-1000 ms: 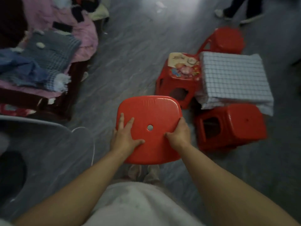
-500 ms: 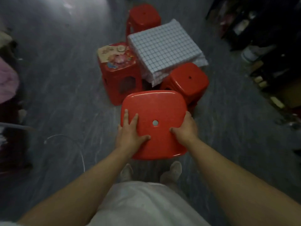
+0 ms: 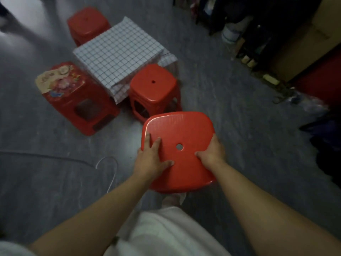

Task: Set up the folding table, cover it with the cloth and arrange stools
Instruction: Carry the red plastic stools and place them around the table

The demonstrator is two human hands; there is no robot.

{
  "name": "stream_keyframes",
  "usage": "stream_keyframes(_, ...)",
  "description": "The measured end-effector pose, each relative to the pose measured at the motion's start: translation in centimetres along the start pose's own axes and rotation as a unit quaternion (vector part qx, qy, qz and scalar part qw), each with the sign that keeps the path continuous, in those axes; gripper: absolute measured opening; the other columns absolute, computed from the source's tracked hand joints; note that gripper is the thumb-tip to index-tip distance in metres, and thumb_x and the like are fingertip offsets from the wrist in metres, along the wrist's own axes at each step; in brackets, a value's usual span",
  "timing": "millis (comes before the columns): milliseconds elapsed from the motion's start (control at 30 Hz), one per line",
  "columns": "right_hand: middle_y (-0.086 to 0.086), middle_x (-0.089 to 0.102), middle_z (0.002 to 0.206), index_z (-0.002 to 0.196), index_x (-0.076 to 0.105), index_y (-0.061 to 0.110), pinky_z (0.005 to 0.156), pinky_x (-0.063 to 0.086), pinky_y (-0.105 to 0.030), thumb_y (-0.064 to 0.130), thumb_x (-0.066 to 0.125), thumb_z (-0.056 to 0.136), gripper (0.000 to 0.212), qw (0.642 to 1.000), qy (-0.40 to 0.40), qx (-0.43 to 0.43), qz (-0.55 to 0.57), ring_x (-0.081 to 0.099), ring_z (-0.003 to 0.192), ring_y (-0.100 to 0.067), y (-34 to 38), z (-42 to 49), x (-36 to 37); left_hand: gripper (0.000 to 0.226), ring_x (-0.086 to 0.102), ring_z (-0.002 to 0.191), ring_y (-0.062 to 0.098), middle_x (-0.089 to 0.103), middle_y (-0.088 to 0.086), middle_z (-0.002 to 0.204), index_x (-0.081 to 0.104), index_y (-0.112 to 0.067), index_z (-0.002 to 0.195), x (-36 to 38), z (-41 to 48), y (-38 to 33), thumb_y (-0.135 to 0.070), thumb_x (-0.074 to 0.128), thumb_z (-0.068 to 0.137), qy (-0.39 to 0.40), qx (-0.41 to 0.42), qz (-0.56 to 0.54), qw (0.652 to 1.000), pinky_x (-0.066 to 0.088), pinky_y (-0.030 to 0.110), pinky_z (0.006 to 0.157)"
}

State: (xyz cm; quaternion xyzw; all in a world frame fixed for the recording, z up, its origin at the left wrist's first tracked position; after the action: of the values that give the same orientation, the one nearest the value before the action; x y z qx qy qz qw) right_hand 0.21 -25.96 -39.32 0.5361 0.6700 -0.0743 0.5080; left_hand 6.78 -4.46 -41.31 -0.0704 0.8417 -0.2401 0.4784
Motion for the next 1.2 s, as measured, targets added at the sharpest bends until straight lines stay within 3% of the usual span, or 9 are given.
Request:
stream_keyframes(433,-0.019,0.049,0.142,0.148,0.029,0.007,0.106,0.043,-0.038,0.021,0.087,0.073,0.096,0.994,-0.062,0.086,0.002,0.052,0.128,-0.035,-7.4,10.7,-12.1,0.106,0.031,0.143,0.041,-0.009,-0.016,0.167,0.026,-0.038,0.156,5.5,10.1,-16.8,-0.056,0.084,0.069,0.064,0.090,-0.005,0.994,0.040,0.053,0.109)
stream_keyframes(900,-0.019,0.042,0.147,0.153,0.020,0.007,0.109,0.040,-0.038,0.021,0.082,0.078,0.099,0.987,-0.110,0.113,-0.014,0.047,0.133,-0.035,-0.7,28.5,-22.1,0.108,0.032,0.141,0.046,-0.004,-0.008,0.169,0.027,-0.036,0.155,2.7,29.5,-29.2,-0.059,0.085,0.066,0.069,0.149,-0.021,0.986,0.040,0.054,0.109)
stream_keyframes(1200,-0.020,0.040,0.149,0.156,0.014,0.008,0.110,0.039,-0.044,0.026,0.078,0.083,0.099,0.992,-0.086,0.091,-0.028,0.042,0.135,-0.036,3.2,40.8,-26.1,0.106,0.021,0.148,0.046,-0.001,-0.006,0.169,0.030,-0.035,0.155,0.4,40.6,-35.4,-0.058,0.085,0.067,0.036,0.143,-0.011,0.989,0.035,0.058,0.115)
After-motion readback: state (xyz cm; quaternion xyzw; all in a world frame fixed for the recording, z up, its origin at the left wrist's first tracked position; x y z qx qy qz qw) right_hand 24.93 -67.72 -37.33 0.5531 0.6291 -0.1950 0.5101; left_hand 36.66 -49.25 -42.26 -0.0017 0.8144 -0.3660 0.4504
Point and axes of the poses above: each hand's wrist, its own z-axis towards the middle knuckle, its own x-axis out of the palm, y = z × x, the point moved 3 cm from there along z, towards the middle knuckle
